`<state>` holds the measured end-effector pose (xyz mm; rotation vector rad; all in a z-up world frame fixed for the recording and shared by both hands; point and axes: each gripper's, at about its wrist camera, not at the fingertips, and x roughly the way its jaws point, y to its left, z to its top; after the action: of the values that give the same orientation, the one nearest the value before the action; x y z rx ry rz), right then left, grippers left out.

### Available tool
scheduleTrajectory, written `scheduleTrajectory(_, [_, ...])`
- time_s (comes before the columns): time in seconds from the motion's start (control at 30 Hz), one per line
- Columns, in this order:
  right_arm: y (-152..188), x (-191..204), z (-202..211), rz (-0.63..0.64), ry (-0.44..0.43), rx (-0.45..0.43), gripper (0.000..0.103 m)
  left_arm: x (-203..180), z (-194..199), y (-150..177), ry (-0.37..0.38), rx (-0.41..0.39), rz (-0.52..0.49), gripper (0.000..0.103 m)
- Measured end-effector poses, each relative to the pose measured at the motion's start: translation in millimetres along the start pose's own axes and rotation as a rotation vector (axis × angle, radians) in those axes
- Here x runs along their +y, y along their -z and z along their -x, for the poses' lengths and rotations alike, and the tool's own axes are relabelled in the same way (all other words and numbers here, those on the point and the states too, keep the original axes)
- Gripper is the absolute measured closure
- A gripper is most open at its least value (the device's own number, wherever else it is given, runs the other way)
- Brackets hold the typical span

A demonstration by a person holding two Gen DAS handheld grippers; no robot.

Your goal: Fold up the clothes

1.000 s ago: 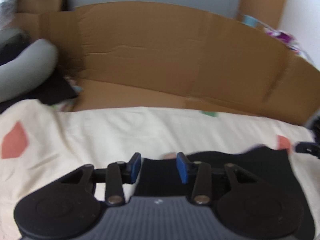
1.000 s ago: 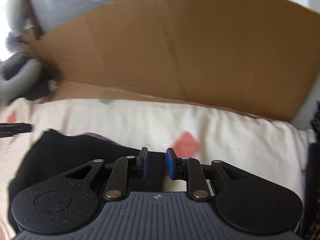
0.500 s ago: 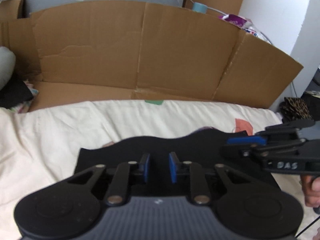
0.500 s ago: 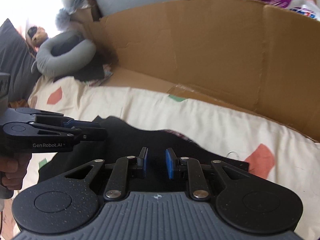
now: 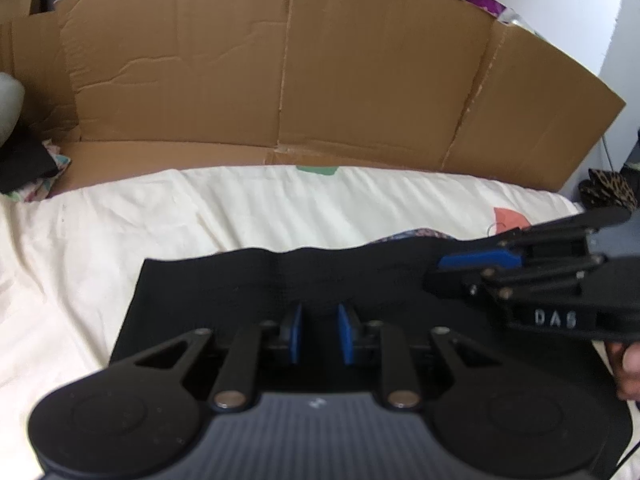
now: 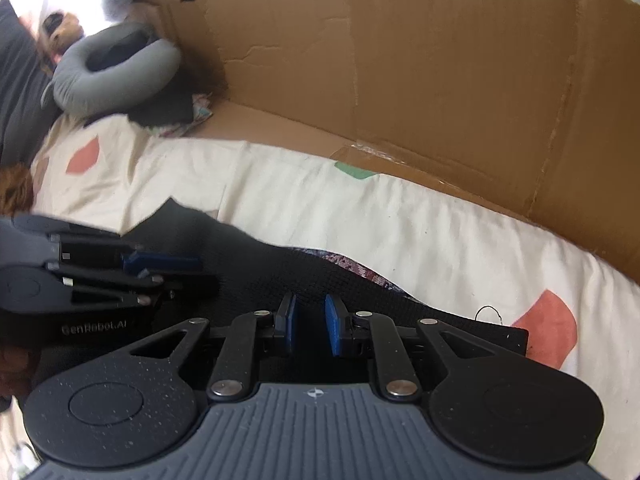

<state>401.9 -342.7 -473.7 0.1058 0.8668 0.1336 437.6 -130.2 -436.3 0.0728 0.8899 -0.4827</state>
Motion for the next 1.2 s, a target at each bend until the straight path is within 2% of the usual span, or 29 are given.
scheduleTrajectory(0.23, [-2,-7,-4,-0.020,-0.029,0.026,0.081,-1,-1,-6,-0.006,0.032,0.015,0.081])
scheduleTrajectory(0.4, [-10,-2,0,0.001,-0.009,0.031,0.081,-2,3,-11,-0.013,0.030,0.032,0.080])
scheduleTrajectory(0.47, [-14,-2,8,0.005,-0.016,0.017,0.081,1,14,-13,-0.002,-0.001,0.082,0.080])
scheduleTrajectory(0.53, [-16,-3,18,0.008,-0.029,-0.012,0.081,0,29,-15,0.004,-0.049,0.091,0.080])
scheduleTrajectory(0.73, [-20,-3,46,0.017,-0.067,-0.090,0.081,-21,52,-11,0.088,-0.114,0.023,0.080])
scheduleTrajectory(0.83, [-9,7,42,0.062,-0.064,-0.072,0.081,-33,42,-3,0.099,-0.084,-0.015,0.082])
scheduleTrajectory(0.87, [-5,9,39,0.069,-0.060,-0.060,0.081,-35,38,1,0.098,-0.071,-0.021,0.086])
scheduleTrajectory(1.0, [9,14,24,0.077,-0.031,-0.019,0.081,-36,17,11,0.062,-0.018,-0.032,0.087])
scheduleTrajectory(1.13, [21,11,12,0.074,-0.028,0.008,0.081,-29,2,14,0.058,0.020,0.029,0.089])
scheduleTrajectory(1.2, [28,15,10,0.116,-0.019,0.010,0.081,-29,3,14,0.047,0.015,0.032,0.091])
